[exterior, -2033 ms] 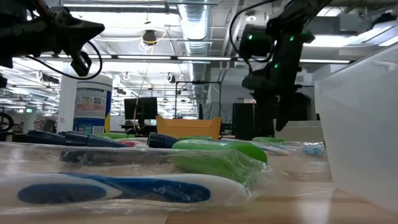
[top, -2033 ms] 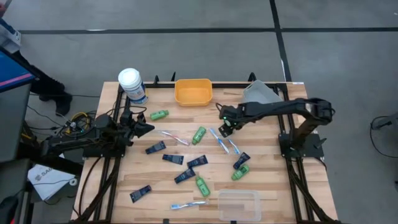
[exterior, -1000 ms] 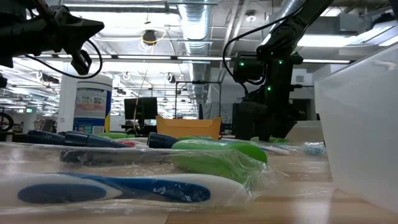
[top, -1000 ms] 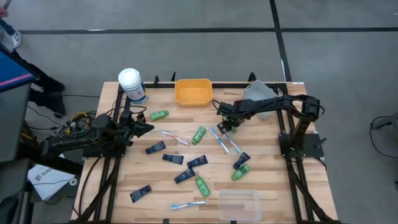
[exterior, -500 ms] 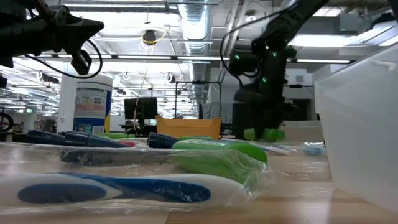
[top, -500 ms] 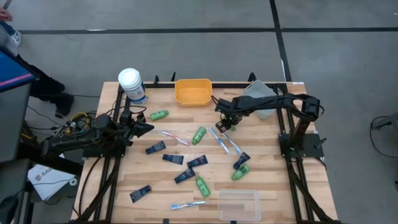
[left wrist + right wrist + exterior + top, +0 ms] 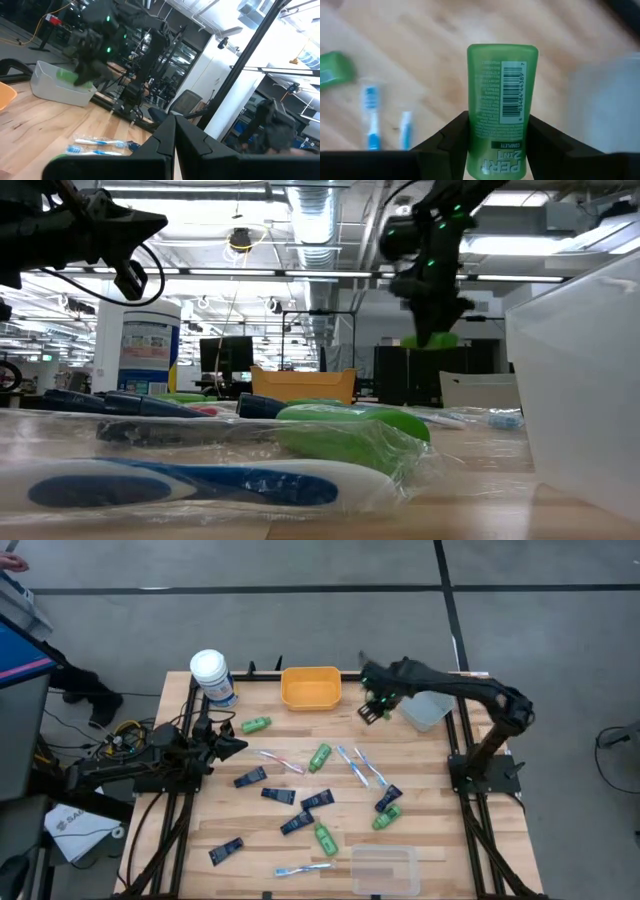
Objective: Pick & Place Travel size toiletries
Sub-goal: Put the green shampoo into the transparent bin
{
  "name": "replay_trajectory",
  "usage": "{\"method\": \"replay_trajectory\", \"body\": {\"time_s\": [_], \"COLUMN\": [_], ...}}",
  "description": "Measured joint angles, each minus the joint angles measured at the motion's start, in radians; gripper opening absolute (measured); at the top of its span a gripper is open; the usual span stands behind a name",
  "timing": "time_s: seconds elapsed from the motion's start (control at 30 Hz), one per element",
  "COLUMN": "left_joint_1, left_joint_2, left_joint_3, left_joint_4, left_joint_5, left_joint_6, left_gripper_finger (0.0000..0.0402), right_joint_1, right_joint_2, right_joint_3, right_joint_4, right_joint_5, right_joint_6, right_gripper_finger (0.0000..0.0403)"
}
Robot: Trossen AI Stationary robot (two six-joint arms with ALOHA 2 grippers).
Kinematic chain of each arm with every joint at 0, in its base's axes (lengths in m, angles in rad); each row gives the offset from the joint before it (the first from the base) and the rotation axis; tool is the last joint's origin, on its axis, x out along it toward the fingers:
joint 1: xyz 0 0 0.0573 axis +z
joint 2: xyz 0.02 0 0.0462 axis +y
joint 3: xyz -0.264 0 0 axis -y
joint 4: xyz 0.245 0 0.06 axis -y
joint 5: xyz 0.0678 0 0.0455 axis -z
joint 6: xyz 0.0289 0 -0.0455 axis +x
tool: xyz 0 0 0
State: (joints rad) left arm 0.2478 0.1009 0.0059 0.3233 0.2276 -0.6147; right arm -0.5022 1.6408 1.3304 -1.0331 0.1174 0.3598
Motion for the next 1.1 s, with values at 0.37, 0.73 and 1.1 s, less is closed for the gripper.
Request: {"method": "replay_trajectory", "body": {"time_s": [0.37,0.73,1.1], "left_joint_1": [0.000,0.000,0.000], "left_joint_2": [0.000,0.000,0.000], "left_joint_3": [0.000,0.000,0.000], "left_joint_4": [0.000,0.000,0.000], "left_joint_5": [0.000,0.001,0.002], "left_joint_6": [0.000,0.000,0.000], "left_gripper_finger": [0.0001,0.0001,0.0001], "right_joint_1": [-0.257,-0.320,-0.207], "right_joint_2": [-0.269,-0.301,-0.350], "right_joint_3": [-0.091,-0.330,-0.308], "right_joint_4": [-0.106,-0.033,-0.015], "right_joint_5": [0.147,0.145,-0.103], "right_joint_6": [0.004,0.015,0.031], "right_gripper_finger": [0.0154,0.0159,0.0152]}}
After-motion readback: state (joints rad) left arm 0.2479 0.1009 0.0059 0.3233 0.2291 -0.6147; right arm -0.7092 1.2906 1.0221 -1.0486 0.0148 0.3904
